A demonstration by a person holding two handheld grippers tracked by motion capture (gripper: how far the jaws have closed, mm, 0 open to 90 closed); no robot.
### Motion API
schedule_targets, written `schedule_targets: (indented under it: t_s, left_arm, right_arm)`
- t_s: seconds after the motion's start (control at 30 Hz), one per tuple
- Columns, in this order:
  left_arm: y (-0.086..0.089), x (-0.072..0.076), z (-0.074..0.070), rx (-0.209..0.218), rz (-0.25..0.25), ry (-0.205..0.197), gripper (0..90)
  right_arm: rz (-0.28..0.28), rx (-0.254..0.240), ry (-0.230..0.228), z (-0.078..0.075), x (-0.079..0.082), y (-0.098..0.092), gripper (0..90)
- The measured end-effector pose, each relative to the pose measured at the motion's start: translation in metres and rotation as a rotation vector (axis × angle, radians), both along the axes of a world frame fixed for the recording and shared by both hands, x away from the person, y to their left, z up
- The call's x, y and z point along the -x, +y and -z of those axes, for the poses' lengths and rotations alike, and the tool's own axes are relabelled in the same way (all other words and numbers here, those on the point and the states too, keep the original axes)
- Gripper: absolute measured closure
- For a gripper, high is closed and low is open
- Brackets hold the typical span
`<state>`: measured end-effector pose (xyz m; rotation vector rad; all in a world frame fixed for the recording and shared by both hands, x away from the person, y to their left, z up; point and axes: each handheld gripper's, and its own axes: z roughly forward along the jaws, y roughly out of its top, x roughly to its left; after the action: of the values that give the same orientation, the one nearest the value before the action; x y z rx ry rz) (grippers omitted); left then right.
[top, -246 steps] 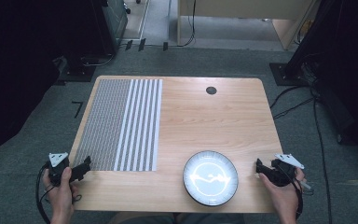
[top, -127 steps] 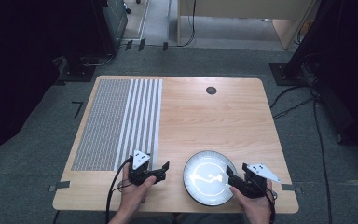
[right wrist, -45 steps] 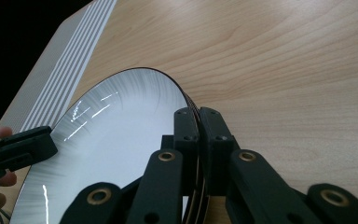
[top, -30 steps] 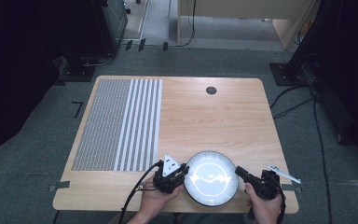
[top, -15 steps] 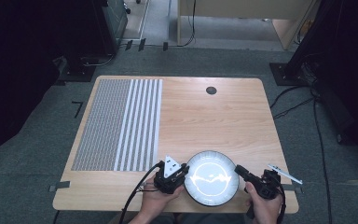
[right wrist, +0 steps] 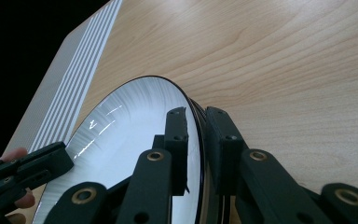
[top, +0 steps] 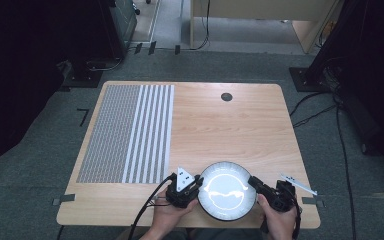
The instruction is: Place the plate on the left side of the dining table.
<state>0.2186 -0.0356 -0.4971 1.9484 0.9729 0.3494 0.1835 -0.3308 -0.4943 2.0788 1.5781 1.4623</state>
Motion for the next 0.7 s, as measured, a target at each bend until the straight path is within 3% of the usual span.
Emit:
schedule_targets:
  t_s: [0.1,0.23,0.4,0.63,0.7]
  left_arm:
    - [0.000,0.000,0.000,0.002,-0.003,0.000,80.4]
    - [0.001,-0.002,0.000,0.017,0.000,0.016,80.2]
    - [0.005,-0.007,-0.001,0.061,0.025,0.068,70.3]
    - [0.006,-0.010,-0.002,0.091,0.052,0.122,58.7]
    - [0.005,-0.010,-0.002,0.084,0.069,0.147,56.7]
  right_arm:
    - [0.007,0.043,-0.002,-0.001,-0.001,0.002,85.1]
    - [0.006,0.043,0.000,-0.001,-0.001,0.002,85.7]
    - [0.017,-0.126,0.038,0.006,-0.002,-0.007,85.3]
    - [0.009,-0.219,0.064,0.014,-0.003,-0.009,85.1]
    - [0.007,-0.221,0.065,0.015,-0.003,-0.009,85.1]
